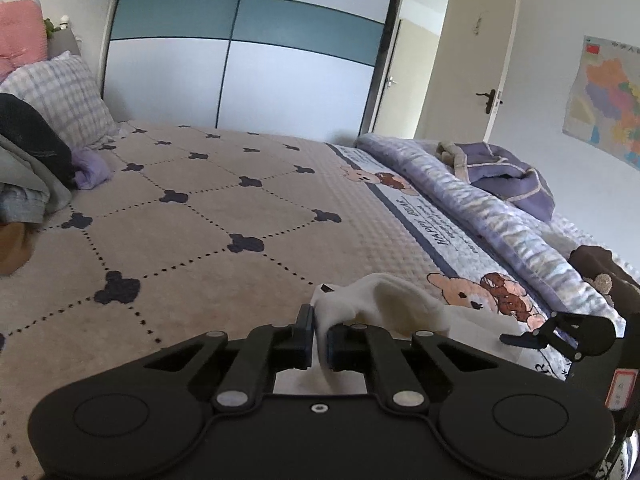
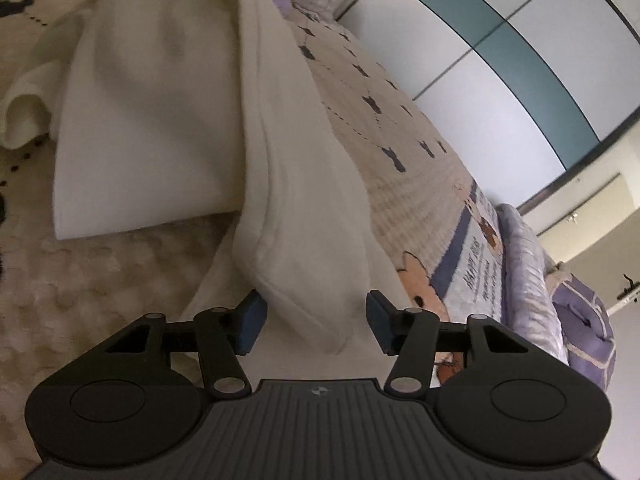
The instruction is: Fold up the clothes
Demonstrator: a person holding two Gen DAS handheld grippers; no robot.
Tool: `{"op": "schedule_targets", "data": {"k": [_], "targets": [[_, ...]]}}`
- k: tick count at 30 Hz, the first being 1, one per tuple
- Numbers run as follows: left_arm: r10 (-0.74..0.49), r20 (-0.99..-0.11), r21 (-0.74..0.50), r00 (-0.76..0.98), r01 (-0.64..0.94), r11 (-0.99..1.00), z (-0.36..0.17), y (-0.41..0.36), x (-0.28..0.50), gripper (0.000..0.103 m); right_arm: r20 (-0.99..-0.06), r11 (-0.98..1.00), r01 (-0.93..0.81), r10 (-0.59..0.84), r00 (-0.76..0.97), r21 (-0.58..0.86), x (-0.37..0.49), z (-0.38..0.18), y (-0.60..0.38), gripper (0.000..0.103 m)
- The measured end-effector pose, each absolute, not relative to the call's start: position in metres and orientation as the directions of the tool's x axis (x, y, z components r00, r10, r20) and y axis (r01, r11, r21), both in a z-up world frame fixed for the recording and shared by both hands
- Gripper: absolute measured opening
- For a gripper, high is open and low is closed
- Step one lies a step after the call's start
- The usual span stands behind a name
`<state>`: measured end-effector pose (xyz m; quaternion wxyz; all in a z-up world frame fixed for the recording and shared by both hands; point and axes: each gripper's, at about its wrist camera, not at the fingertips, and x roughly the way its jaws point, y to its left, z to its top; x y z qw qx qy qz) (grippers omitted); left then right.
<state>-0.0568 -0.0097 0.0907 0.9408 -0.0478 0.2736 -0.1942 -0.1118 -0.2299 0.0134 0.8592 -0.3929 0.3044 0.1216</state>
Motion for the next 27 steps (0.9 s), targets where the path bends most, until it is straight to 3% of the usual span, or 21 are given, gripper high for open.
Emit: {"op": "schedule_targets", "data": {"k": [3, 5, 7, 8, 11, 18, 27], "targets": [[-0.381, -0.491, -0.189, 0.783, 0.331, 0.924, 0.100, -0.008, -0.061, 0.004, -0.595, 0.597, -0.479, 0.003, 0.804, -0.644, -0.128, 0.013, -0.218, 0.061], [-0.370, -0.487, -0.180, 0.792, 0.323, 0.929, 0.104, -0.005, -0.063, 0.004, -0.583, 0.560, -0.482, -0.003, 0.812, -0.674, -0.136, 0.009, -0.210, 0.054], [-0.356, -0.481, -0.174, 0.801, 0.311, 0.934, 0.110, -0.001, -0.066, 0.004, -0.583, 0.547, -0.479, -0.020, 0.812, -0.686, -0.138, 0.008, -0.206, 0.012], [-0.349, -0.477, -0.173, 0.807, 0.303, 0.937, 0.113, 0.001, -0.068, 0.004, -0.580, 0.561, -0.471, -0.021, 0.814, -0.681, -0.139, 0.012, -0.206, 0.009], [-0.325, -0.460, -0.162, 0.826, 0.282, 0.946, 0.124, 0.010, -0.075, 0.004, -0.505, 0.654, -0.383, 0.001, 0.863, -0.652, -0.145, 0.040, -0.211, 0.007], [-0.302, -0.380, -0.158, 0.874, 0.260, 0.953, 0.164, 0.030, -0.099, 0.004, -0.189, 0.814, -0.121, 0.014, 0.982, -0.568, -0.184, 0.119, -0.225, 0.006], [-0.315, -0.241, -0.128, 0.918, 0.292, 0.948, 0.222, 0.036, -0.142, 0.004, 0.145, 0.916, 0.034, 0.027, 0.989, -0.400, -0.238, 0.190, -0.233, 0.006]]}}
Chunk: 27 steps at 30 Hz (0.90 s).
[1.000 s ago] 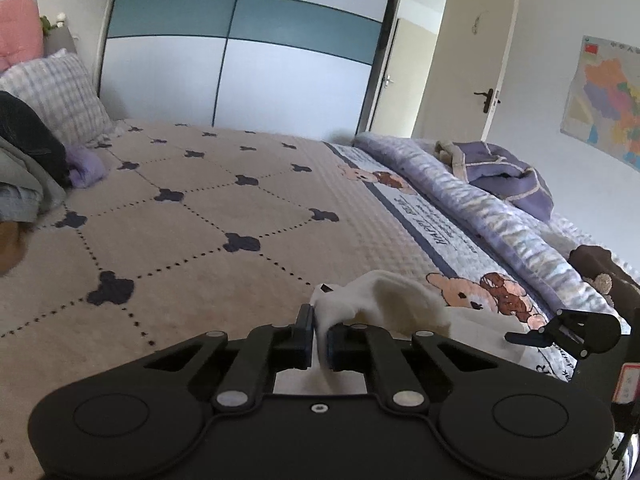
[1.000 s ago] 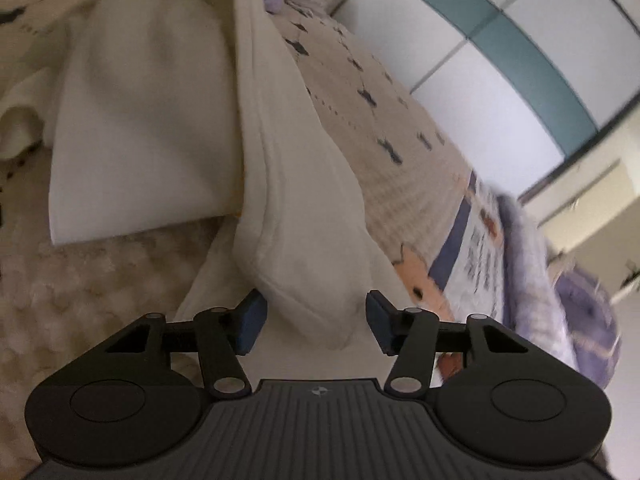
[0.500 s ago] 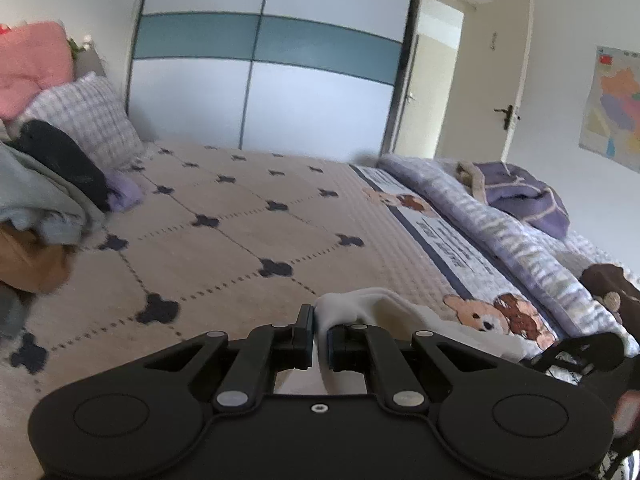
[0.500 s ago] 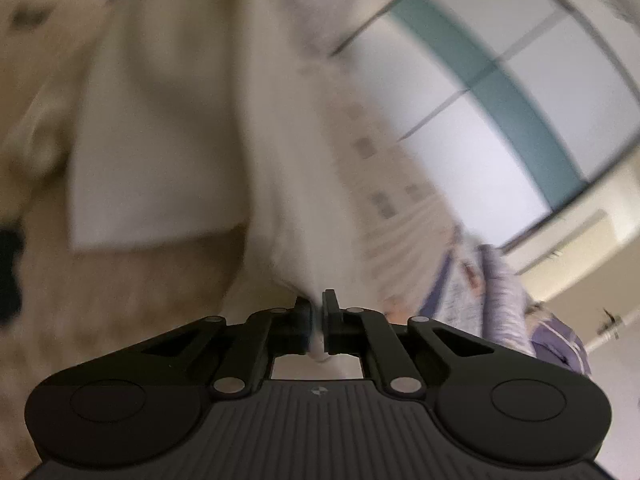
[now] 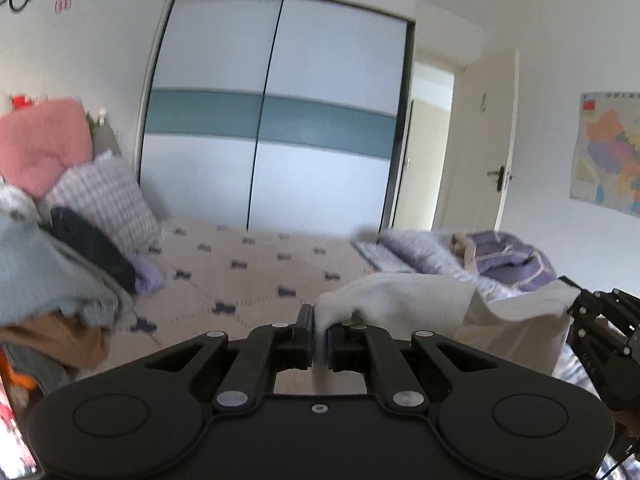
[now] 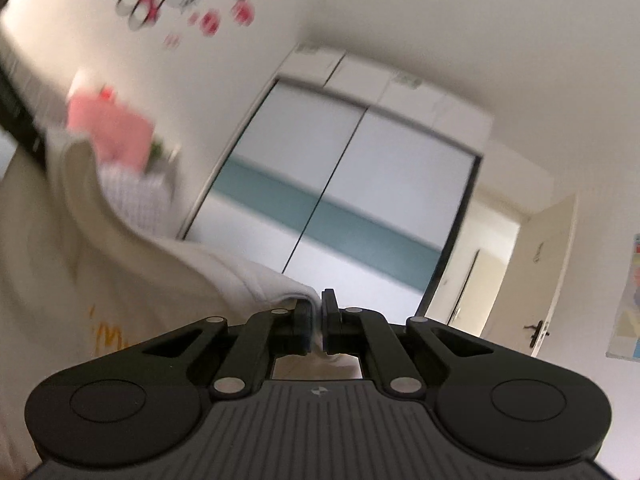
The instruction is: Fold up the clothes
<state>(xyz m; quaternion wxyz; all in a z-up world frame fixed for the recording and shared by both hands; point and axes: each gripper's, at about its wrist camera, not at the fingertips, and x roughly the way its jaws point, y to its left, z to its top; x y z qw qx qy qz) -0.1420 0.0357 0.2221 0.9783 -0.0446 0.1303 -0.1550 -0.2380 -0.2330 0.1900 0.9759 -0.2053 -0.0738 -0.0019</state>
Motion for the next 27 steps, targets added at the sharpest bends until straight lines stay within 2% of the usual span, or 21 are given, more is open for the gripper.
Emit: {"op": "schedule_targets", "data": {"k": [6, 18, 23, 27], "targets": [[-0.330, -0.145, -0.104, 0.933, 0.318, 0.942, 0.257, 0.038, -0.167, 0.004, 0.300, 0.945, 0.080, 0.020, 0.954, -0.318, -0.245, 0.222, -0.262, 0.006], [-0.375, 0.029, -0.088, 0.927, 0.376, 0.923, 0.308, 0.045, -0.213, 0.004, 0.505, 0.961, 0.127, 0.015, 0.863, -0.245, -0.314, 0.277, -0.287, 0.006], [-0.396, 0.048, -0.058, 0.917, 0.398, 0.916, 0.324, 0.042, -0.234, 0.004, 0.523, 0.971, 0.121, 0.006, 0.853, -0.209, -0.342, 0.303, -0.293, 0.006], [-0.402, -0.003, -0.050, 0.915, 0.402, 0.914, 0.323, 0.040, -0.234, 0.004, 0.452, 0.972, 0.112, -0.006, 0.892, -0.208, -0.345, 0.309, -0.293, 0.006]]}}
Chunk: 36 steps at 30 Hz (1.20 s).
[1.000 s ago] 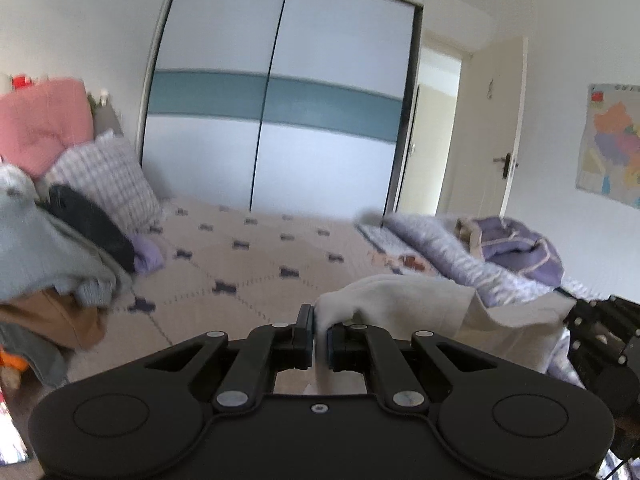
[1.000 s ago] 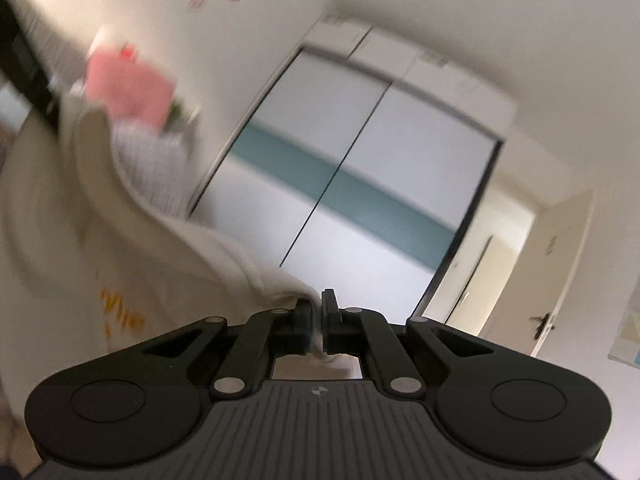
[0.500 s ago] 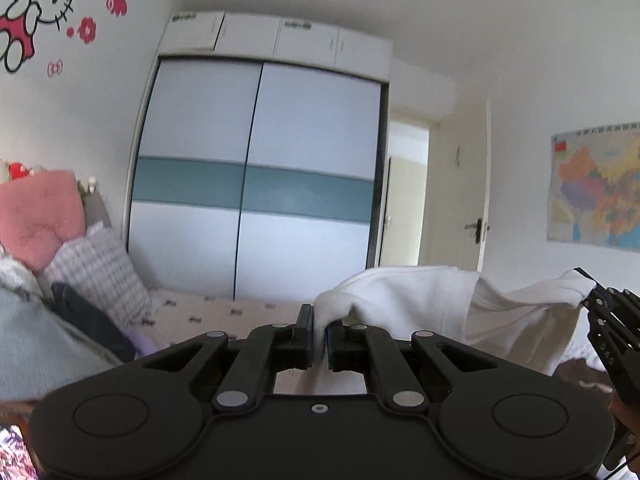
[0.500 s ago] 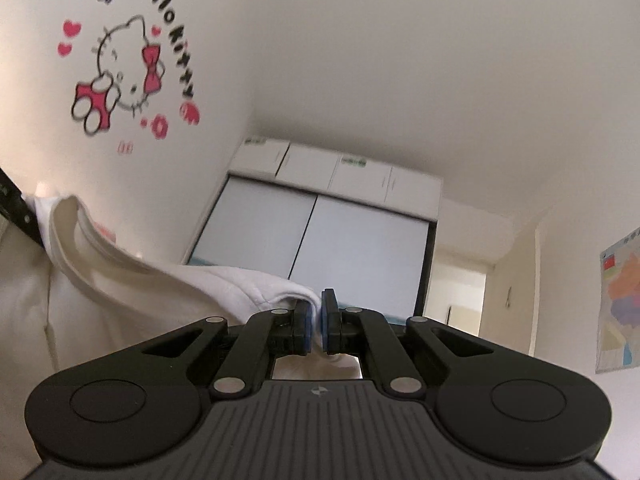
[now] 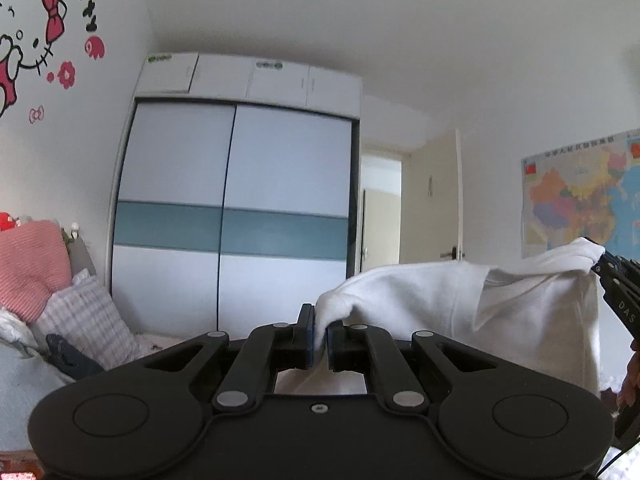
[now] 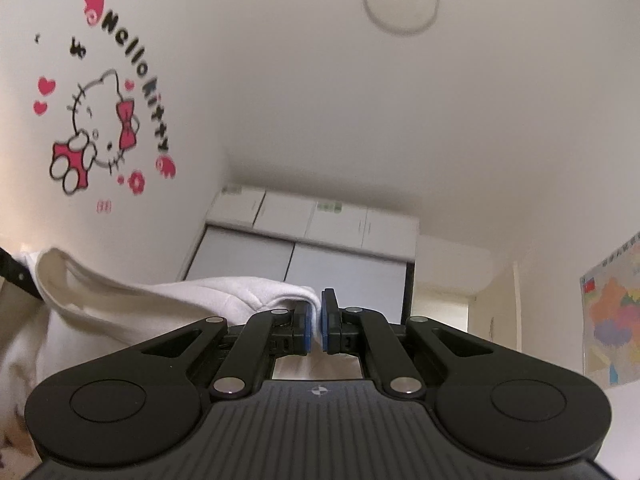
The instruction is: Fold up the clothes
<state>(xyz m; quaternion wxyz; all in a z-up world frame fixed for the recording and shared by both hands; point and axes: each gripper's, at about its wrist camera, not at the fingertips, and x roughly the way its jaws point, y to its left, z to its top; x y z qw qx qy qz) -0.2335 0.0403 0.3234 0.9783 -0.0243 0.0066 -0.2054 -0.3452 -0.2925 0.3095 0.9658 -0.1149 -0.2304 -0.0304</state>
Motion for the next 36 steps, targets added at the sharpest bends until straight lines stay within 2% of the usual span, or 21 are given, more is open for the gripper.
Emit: {"op": "schedule_targets", "data": {"k": [5, 10, 15, 18, 32, 36], "targets": [[-0.394, -0.131, -0.092, 0.910, 0.384, 0.919, 0.294, 0.041, -0.194, 0.004, 0.303, 0.973, 0.078, -0.009, 0.953, -0.217, -0.312, 0.292, -0.295, 0.006], [-0.400, -0.269, -0.180, 0.876, 0.362, 0.915, 0.250, 0.044, -0.128, 0.005, 0.108, 0.979, 0.026, -0.004, 0.994, -0.201, -0.248, 0.263, -0.297, 0.006], [-0.409, -0.394, -0.275, 0.823, 0.319, 0.907, 0.196, 0.053, -0.058, 0.005, -0.086, 0.987, -0.008, -0.006, 0.996, -0.162, -0.176, 0.218, -0.304, 0.007], [-0.388, -0.448, -0.270, 0.805, 0.292, 0.918, 0.163, 0.055, -0.029, 0.005, -0.183, 0.990, -0.018, -0.008, 0.983, -0.139, -0.136, 0.188, -0.306, 0.007], [-0.339, -0.605, -0.205, 0.721, 0.271, 0.941, 0.064, 0.036, 0.091, 0.005, -0.438, 0.988, 0.026, -0.092, 0.894, -0.155, -0.012, 0.096, -0.299, 0.008], [-0.334, -0.628, -0.180, 0.703, 0.286, 0.941, 0.043, 0.028, 0.119, 0.007, -0.481, 0.976, 0.006, -0.113, 0.869, -0.219, 0.019, 0.066, -0.304, 0.017]]}}
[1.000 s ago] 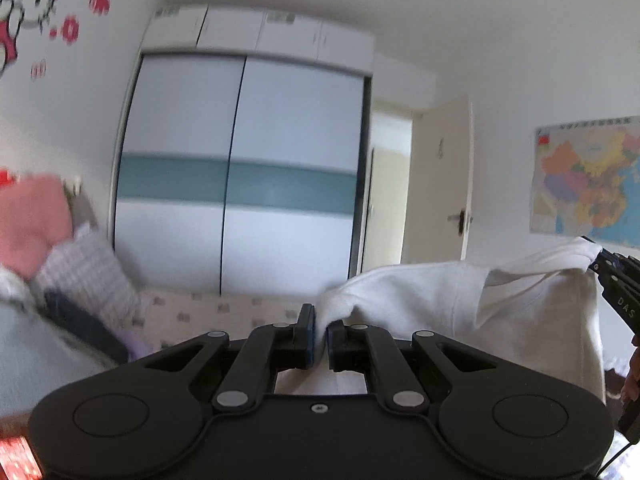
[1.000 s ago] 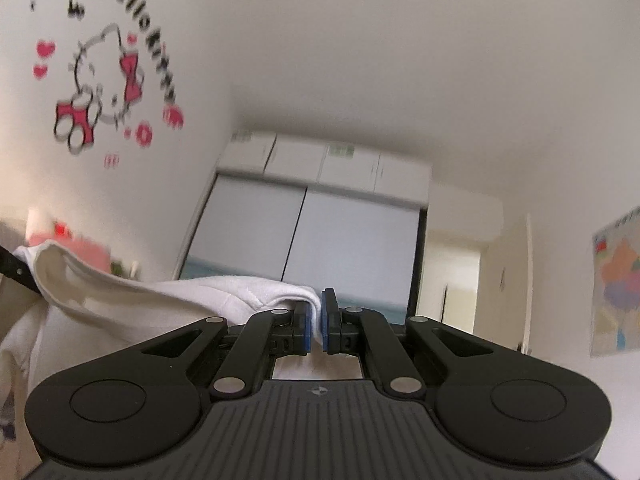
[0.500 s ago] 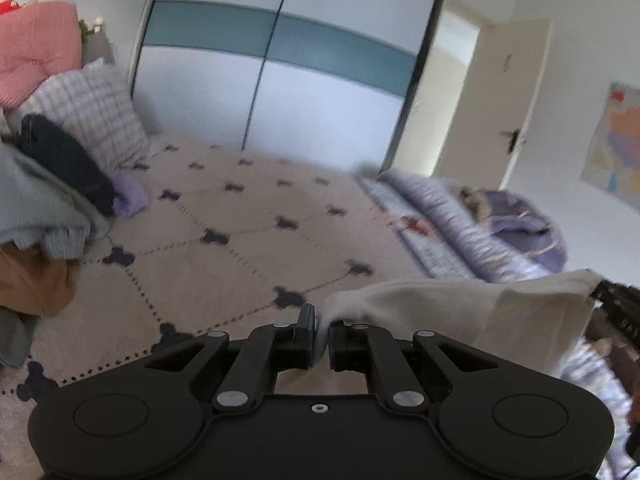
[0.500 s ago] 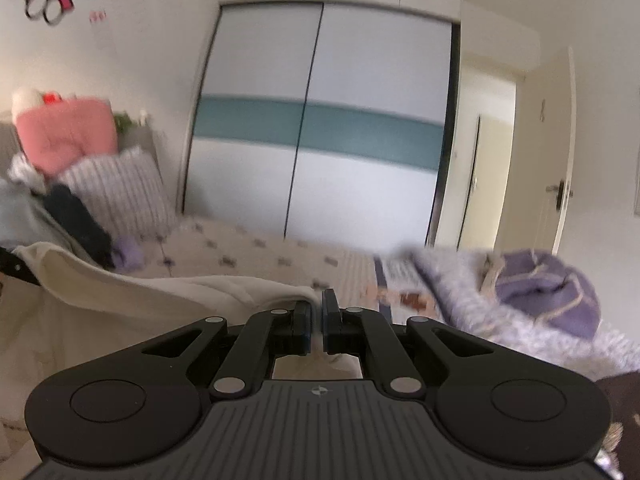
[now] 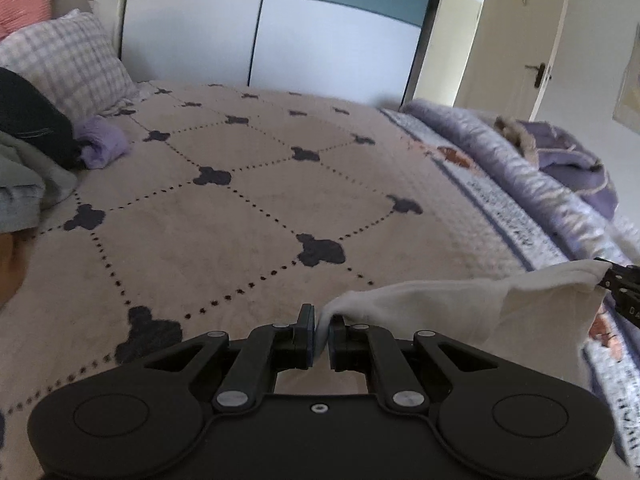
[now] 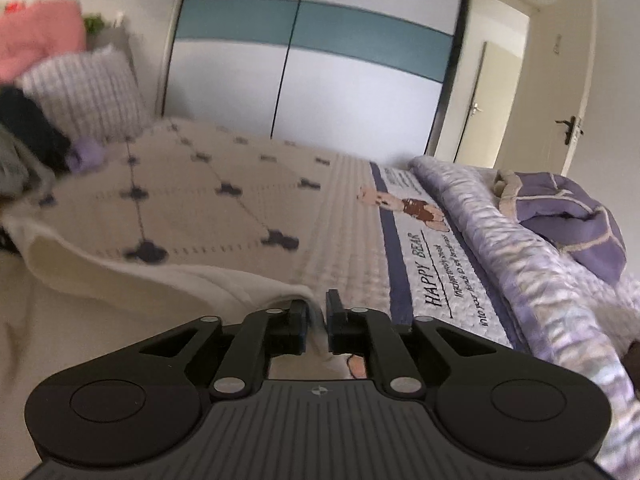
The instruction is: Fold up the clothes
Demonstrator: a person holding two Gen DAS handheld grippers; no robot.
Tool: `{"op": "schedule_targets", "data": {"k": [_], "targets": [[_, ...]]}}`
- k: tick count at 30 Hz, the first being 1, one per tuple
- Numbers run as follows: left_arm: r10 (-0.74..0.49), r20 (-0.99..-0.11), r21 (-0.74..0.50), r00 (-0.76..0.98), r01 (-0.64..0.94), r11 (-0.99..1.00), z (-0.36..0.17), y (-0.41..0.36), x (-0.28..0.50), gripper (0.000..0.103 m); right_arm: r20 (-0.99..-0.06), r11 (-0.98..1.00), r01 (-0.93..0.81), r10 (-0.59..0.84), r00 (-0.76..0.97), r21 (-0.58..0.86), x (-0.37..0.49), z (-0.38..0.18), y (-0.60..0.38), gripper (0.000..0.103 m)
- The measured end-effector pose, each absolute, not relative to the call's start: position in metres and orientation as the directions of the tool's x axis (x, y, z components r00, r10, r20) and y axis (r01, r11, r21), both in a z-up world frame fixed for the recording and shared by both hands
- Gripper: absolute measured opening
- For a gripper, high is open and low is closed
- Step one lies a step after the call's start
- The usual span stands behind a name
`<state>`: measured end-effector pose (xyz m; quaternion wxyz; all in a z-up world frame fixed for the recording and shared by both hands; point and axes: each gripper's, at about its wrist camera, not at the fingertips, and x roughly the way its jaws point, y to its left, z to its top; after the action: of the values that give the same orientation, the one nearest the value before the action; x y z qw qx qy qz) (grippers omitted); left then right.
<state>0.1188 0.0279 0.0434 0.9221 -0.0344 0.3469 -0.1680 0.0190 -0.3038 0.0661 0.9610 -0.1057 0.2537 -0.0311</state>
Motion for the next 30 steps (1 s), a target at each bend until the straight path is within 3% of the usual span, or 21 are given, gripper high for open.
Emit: {"op": "schedule_targets", "data": {"k": [7, 14, 18, 22, 25, 26, 28, 30], "targets": [[-0.332, -0.656, -0.170, 0.678, 0.295, 0.940, 0.008, 0.028, 0.147, 0.017, -0.556, 0.976, -0.019, -0.107, 0.824, -0.215, 0.052, 0.027, -0.319, 0.031], [-0.356, -0.671, -0.223, 0.650, 0.280, 0.934, 0.007, 0.051, 0.146, 0.049, -0.556, 0.981, 0.001, -0.110, 0.824, -0.192, 0.064, 0.026, -0.321, 0.056], [-0.425, -0.664, -0.291, 0.615, 0.310, 0.905, 0.008, 0.056, 0.149, 0.051, -0.554, 0.988, 0.009, -0.095, 0.827, -0.156, 0.064, 0.027, -0.331, 0.069], [-0.466, -0.659, -0.317, 0.590, 0.343, 0.884, 0.003, 0.046, 0.155, 0.054, -0.551, 0.999, -0.006, -0.012, 0.834, -0.032, 0.059, 0.032, -0.351, 0.071], [-0.490, -0.657, -0.331, 0.574, 0.365, 0.870, -0.002, 0.038, 0.159, 0.045, -0.554, 0.999, -0.027, 0.048, 0.831, 0.047, 0.056, 0.032, -0.361, 0.072], [-0.491, -0.657, -0.329, 0.572, 0.368, 0.870, -0.004, 0.036, 0.161, 0.024, -0.558, 0.996, -0.041, 0.078, 0.826, 0.078, 0.056, 0.031, -0.364, 0.072], [-0.478, -0.663, -0.322, 0.576, 0.356, 0.877, -0.007, 0.035, 0.164, 0.002, -0.579, 0.986, -0.078, 0.149, 0.801, 0.145, 0.057, 0.027, -0.370, 0.072], [-0.462, -0.650, -0.326, 0.603, 0.327, 0.887, -0.007, 0.038, 0.166, 0.002, -0.609, 0.975, -0.101, 0.204, 0.767, 0.199, 0.058, 0.020, -0.372, 0.072]]}}
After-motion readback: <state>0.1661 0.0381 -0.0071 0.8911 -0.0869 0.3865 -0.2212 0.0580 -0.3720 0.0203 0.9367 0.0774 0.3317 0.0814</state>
